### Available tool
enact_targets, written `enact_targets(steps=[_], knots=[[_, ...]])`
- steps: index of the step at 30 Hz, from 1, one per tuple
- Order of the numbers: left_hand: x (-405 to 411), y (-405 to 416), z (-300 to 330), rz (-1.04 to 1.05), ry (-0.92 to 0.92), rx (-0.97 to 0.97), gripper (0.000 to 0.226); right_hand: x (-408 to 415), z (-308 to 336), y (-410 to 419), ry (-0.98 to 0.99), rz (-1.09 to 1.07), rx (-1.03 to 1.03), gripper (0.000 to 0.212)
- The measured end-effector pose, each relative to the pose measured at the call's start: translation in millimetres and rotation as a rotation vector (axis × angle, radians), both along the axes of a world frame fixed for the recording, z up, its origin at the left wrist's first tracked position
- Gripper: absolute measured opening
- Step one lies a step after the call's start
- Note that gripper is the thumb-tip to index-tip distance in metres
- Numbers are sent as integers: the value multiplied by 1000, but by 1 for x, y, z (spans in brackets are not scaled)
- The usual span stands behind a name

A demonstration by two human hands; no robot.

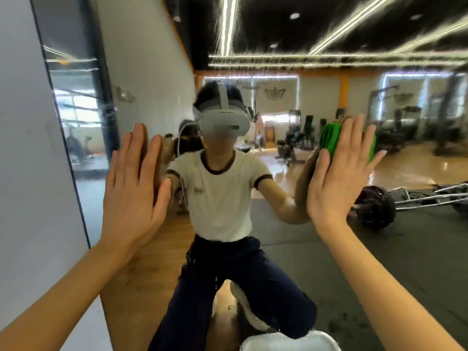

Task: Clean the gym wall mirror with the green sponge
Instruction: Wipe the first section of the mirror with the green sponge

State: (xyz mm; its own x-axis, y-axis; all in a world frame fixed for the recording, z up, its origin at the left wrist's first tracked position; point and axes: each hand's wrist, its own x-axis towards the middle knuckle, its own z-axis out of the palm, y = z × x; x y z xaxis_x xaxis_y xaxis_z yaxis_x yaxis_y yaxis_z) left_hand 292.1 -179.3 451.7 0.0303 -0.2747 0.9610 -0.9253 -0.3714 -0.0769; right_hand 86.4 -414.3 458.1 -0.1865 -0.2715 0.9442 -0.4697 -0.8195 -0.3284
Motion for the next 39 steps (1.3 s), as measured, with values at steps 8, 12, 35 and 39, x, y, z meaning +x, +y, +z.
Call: enact_targets(steps=[8,12,35,39], knots=[[-18,-17,-7,-53,66,-67,64,34,28,31,511,54,-536,50],[-33,-31,-3,-99,-9,0,63,-13,11,-17,205,3,-164,53],[-74,-109,12,9,-191,-35,58,24,-51,28,418,14,-299,64],[-75,-109,12,4,-186,-45,60,-33,-59,-31,316,-27,-160,62]])
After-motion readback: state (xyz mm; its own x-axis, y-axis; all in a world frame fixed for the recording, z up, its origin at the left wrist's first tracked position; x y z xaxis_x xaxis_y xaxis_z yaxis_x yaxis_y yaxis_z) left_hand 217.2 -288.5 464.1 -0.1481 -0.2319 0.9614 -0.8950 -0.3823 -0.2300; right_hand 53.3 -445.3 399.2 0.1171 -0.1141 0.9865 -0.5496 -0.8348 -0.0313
